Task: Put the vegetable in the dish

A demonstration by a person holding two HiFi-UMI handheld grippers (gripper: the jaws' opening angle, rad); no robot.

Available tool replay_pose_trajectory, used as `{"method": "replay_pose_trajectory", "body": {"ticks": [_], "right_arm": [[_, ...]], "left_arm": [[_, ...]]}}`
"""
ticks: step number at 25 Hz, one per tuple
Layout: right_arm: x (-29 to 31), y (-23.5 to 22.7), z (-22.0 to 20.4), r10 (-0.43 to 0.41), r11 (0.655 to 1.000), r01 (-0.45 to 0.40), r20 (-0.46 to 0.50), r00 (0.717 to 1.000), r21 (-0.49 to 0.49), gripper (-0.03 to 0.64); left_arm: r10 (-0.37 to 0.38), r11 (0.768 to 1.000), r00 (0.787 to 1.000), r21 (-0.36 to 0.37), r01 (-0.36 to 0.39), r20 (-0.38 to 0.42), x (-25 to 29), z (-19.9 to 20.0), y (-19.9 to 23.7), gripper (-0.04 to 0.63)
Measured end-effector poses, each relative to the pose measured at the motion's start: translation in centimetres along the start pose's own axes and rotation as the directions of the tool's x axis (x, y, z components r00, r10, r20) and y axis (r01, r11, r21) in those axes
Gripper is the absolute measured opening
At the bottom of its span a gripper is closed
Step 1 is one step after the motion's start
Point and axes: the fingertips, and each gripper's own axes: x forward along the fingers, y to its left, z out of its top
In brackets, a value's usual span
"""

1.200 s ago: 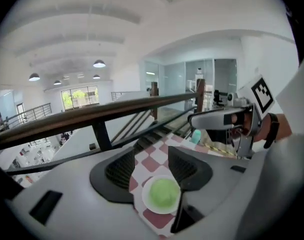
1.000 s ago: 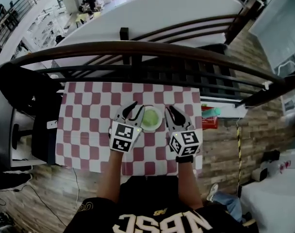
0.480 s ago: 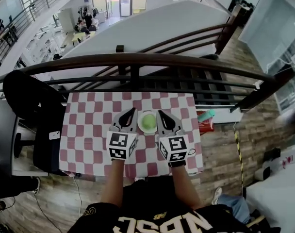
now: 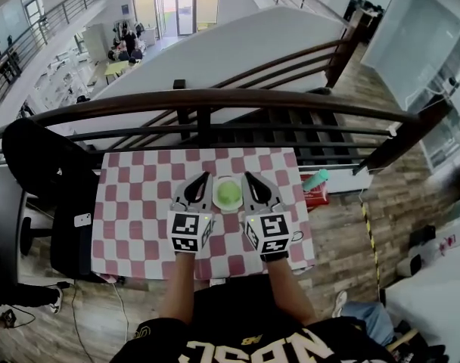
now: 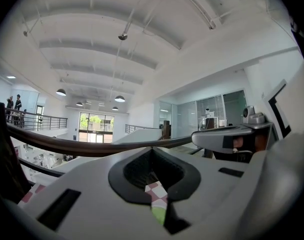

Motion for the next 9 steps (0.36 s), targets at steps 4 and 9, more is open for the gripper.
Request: {"method": "replay_pose_trajectory", "body": {"ticks": [4,9], "right_arm": [[-0.1,-1.0,0.5,-0.028,1.0,0.028,0.005,1.0,-0.008,0.017],[0.3,-1.9,-0.2,-0.054,0.999,0.054,-0.023,0.998,-0.007,0.017]], "left_arm": [[-0.006,1.0,0.999,0.011,0.006,0.035,0.7,0.6,-0.3,0.019],[0.005,0.999,0.999,0.047,-0.007,0.035,1.4,0.7,-0.3,0.019]]}}
